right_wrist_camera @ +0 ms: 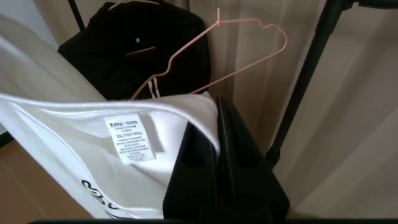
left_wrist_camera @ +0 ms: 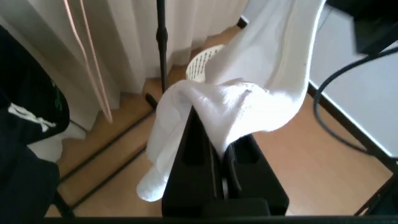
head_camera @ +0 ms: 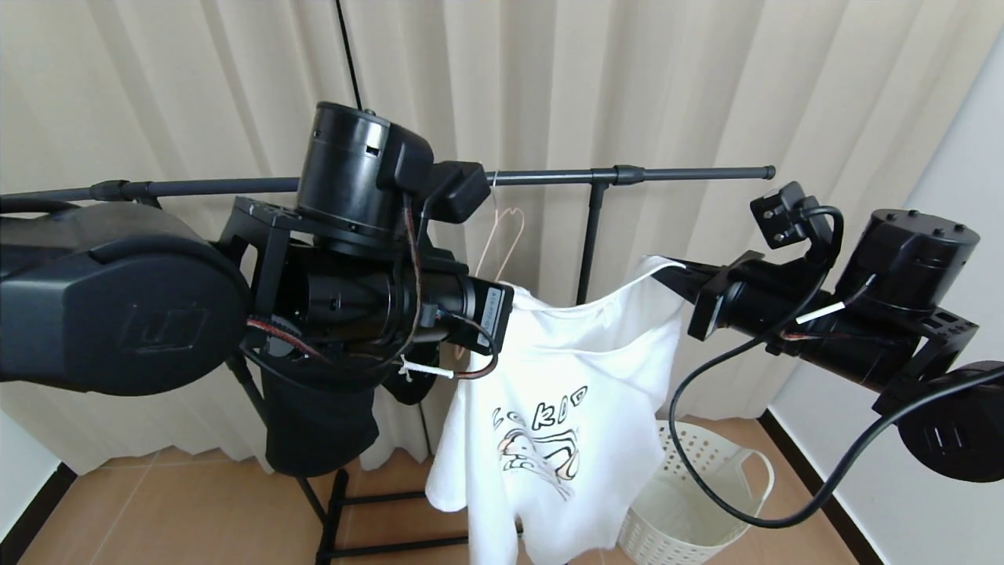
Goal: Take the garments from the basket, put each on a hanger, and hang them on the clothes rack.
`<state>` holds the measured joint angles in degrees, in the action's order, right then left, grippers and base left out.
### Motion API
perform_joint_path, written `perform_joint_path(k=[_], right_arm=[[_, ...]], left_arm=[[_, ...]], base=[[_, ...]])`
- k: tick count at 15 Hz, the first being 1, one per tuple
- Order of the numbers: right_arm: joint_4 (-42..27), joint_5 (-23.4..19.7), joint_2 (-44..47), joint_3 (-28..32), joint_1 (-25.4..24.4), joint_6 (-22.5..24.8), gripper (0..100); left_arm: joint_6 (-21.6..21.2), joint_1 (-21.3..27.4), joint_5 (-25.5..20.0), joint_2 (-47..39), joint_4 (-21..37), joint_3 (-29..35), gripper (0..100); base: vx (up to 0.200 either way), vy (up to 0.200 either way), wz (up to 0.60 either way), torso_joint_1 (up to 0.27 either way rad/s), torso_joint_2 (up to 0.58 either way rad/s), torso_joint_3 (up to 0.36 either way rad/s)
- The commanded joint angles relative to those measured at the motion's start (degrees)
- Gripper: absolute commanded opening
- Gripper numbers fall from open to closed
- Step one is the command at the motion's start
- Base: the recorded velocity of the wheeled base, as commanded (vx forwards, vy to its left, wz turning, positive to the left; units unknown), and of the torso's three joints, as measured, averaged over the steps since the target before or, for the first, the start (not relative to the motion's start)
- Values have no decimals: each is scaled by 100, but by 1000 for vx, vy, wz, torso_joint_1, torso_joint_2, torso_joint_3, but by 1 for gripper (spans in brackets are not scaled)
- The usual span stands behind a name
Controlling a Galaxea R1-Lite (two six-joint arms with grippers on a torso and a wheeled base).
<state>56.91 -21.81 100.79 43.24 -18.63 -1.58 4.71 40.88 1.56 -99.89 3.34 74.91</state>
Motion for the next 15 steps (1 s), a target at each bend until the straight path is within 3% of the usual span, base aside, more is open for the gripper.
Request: perform_joint_path(k=[1, 5, 8, 10, 15], right_arm=[[-4, 10, -367, -70, 8, 9, 0], [-4, 72, -578, -53, 272, 27, 0], [-4, 80, -657, -53, 351, 44, 0], [-4, 80, -675, -53, 386, 79, 0], [-4, 80, -666, -53, 386, 158, 0]], left_arm=[[-5, 26, 2, -4, -9, -337, 100], [4, -1, -15, -31, 18, -425, 100], [30, -185, 143, -417, -9, -143, 100], [39, -387, 582, -962, -18, 322, 100], [259, -677, 1180, -2210, 0, 1913, 100]], base=[[0, 0, 0, 0, 0, 0], [0, 0, 0, 0, 0, 0], [0, 0, 0, 0, 0, 0], [0, 0, 0, 0, 0, 0], [0, 0, 0, 0, 0, 0]])
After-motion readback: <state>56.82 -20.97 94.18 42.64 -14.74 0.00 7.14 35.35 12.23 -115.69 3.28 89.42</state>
